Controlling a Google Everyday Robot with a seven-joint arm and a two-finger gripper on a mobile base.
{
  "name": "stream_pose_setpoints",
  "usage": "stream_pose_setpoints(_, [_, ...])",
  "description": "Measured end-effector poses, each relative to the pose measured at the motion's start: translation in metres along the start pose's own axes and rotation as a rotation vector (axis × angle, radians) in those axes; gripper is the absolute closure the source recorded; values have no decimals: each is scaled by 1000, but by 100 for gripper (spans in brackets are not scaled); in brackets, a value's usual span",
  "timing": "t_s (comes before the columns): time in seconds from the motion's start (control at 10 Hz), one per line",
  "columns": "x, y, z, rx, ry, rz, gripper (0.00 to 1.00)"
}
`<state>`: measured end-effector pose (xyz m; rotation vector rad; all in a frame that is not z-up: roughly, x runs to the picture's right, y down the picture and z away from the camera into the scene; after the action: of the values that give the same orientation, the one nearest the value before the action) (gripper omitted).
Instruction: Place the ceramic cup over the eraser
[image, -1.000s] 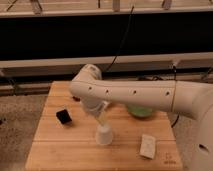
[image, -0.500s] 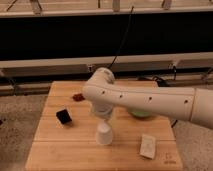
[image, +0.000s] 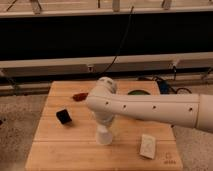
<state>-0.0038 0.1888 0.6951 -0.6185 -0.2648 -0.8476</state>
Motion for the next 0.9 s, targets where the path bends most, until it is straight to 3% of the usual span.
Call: stream_pose_setpoints(0.9, [4,2,31,-43,-14,7,20])
